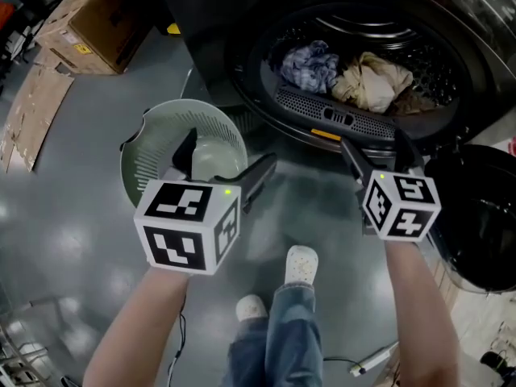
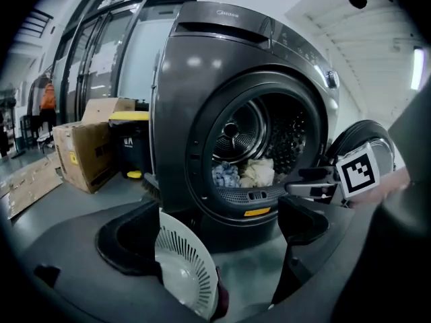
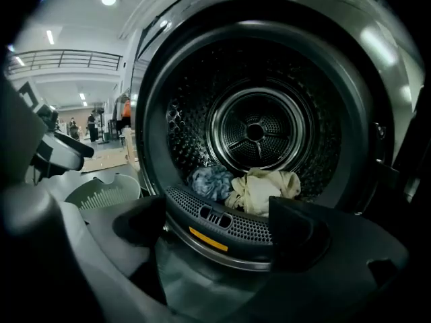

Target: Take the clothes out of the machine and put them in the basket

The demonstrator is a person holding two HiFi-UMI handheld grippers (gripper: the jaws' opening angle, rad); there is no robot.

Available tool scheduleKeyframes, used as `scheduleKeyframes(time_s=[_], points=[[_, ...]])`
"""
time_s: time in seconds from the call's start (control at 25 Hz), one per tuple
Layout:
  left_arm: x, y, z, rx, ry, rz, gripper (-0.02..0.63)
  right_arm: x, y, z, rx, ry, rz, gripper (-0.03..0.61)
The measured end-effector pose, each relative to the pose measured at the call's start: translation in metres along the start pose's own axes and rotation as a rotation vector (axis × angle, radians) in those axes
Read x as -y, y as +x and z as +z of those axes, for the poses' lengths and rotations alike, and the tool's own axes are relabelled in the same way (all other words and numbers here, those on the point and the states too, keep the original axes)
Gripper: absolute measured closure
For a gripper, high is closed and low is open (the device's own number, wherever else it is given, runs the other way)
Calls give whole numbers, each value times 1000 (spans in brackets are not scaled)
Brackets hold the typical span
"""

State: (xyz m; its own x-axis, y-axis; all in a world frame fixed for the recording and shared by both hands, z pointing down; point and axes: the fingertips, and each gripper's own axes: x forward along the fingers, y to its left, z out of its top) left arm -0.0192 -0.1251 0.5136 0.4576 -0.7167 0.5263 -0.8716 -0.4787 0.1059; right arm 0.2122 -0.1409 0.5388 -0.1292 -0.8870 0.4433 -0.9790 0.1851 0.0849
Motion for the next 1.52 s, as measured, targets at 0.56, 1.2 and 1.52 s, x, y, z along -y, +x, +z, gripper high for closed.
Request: scheduleKeyframes(time_s=[0.56,1.2,1.52], points=[[2,29,24,47,87,-31,64,81,91,-4,-96,61,-152,109],[15,58,36,58,164,-20,64,118,180,-19,-353,36,-147,71],[5,74,27,39,143,-11,64,124,211,-38,-456,-26,-128,51]])
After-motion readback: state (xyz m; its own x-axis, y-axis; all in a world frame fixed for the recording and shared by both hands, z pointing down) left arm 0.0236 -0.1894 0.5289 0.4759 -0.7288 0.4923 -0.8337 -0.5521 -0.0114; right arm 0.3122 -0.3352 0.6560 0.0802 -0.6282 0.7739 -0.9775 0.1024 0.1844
